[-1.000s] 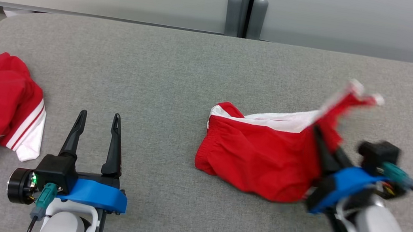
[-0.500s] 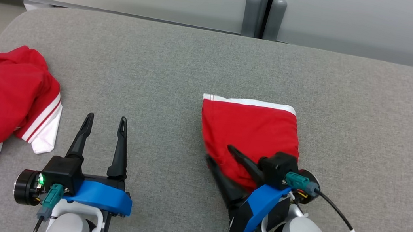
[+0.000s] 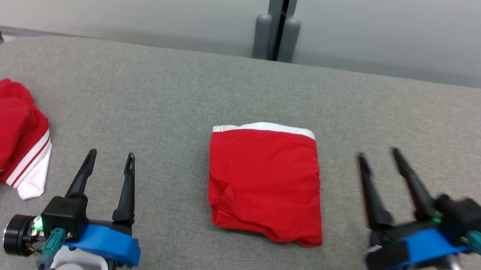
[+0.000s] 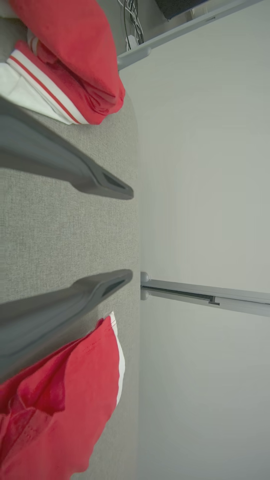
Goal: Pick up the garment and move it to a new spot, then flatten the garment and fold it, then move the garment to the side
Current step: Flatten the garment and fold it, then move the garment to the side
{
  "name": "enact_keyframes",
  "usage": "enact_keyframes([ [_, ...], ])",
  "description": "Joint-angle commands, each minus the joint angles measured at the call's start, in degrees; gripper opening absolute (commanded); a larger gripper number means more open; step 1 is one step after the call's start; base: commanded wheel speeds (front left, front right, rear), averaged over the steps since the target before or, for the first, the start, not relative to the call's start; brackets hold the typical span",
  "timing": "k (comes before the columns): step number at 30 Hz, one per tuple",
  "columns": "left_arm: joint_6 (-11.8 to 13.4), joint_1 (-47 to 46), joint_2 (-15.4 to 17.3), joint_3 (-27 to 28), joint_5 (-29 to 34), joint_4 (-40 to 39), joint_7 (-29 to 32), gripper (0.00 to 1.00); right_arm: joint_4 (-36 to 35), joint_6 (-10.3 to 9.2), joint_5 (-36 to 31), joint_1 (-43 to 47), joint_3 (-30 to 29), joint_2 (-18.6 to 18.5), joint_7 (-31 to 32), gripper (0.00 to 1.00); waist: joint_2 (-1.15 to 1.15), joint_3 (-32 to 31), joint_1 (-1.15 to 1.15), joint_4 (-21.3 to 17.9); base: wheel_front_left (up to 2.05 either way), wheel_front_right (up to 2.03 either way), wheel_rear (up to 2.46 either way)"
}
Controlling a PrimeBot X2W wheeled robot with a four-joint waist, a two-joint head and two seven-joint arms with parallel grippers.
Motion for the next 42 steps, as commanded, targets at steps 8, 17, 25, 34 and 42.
enact_keyframes([
  [8,0.71,4.24,1.93,0.09,0.22,1.08,0.51,1.00,-6.47,0.00,-3.55,12.15,-12.32,-0.30,4.29,1.00,0.00,-5.36,0.00,-3.21,0.00,0.00,0.00],
  [17,0.66,9.17,4.05,-0.35,-0.10,-0.25,3.19,1.00,-12.10,0.00,-5.37,20.16,-15.11,2.67,8.06,1.00,0.00,-8.99,0.00,-3.73,0.00,0.00,0.00],
  [25,0.79,10.71,5.27,-0.54,-0.62,-1.55,4.90,1.00,-15.01,0.00,-6.68,23.29,-17.03,4.48,10.15,1.00,0.00,-9.88,0.00,-3.67,0.00,0.00,0.00],
  [34,1.40,10.74,5.41,-0.71,-0.95,-2.11,4.91,1.00,-16.44,0.00,-7.12,23.98,-17.54,5.15,11.17,1.00,0.00,-10.15,0.00,-3.67,0.00,0.00,0.00],
  [42,2.13,9.85,5.32,-0.76,-1.03,-2.76,4.33,1.00,-16.00,0.00,-7.04,22.93,-17.15,4.94,11.49,1.00,0.00,-9.45,0.00,-3.35,0.00,0.00,0.00],
])
